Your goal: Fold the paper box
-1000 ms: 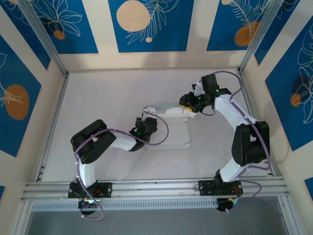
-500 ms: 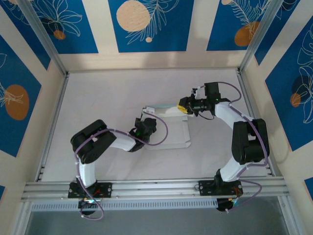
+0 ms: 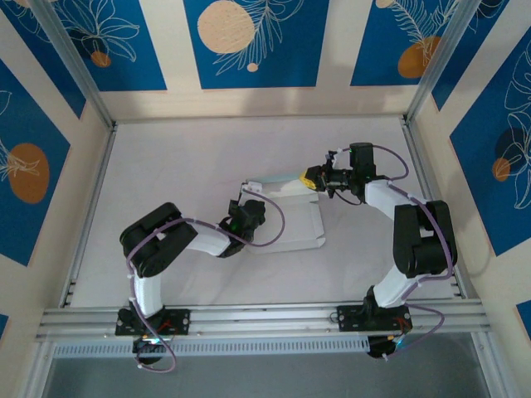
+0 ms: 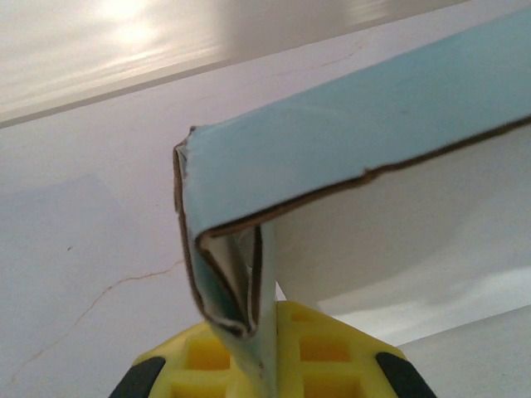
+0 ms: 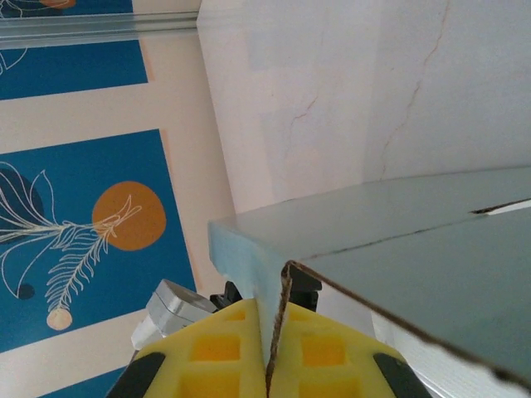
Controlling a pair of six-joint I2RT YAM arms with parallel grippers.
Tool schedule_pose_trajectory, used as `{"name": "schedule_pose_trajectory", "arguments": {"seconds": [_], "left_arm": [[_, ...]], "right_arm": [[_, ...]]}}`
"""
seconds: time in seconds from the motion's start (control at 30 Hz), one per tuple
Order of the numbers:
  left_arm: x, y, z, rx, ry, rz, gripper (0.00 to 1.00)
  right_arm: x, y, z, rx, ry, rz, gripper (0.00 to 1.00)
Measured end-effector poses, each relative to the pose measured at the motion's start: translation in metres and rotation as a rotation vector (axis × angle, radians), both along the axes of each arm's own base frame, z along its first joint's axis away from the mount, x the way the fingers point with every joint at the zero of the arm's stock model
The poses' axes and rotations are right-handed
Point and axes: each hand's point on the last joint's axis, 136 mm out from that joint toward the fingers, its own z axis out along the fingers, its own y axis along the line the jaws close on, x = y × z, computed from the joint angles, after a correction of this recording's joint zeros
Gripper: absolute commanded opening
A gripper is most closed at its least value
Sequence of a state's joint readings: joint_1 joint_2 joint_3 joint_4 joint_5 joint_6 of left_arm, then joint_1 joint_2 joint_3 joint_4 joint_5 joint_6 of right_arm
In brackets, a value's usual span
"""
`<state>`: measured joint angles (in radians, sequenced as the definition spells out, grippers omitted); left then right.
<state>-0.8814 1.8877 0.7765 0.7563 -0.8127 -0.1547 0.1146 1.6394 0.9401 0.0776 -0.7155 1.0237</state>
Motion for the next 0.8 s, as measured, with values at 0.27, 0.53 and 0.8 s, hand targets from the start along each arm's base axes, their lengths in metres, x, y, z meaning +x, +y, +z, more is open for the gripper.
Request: {"name": "schedule_pose_trajectory", "arguments": {"seconds": [0.27,0.53,0.8], "left_arm": [[0.0,0.0,0.001,0.007,-0.004,-0.003,0.0],[0.0,0.0,0.001,0.019,-0.005,-0.007,0.0],[0.0,0.0,0.001,0.02,-0.005,-0.008,0.0]], "right_arm": [[-0.016,-0.02,-0.008,-0.206,-0.029,-0.035,0.57],[-0.041,-0.053,0.018,-0.412,-0.161,-0.136,0.06],[-0.04,-0.062,-0.073,-0.634,0.103,-0.06,0.19]]}}
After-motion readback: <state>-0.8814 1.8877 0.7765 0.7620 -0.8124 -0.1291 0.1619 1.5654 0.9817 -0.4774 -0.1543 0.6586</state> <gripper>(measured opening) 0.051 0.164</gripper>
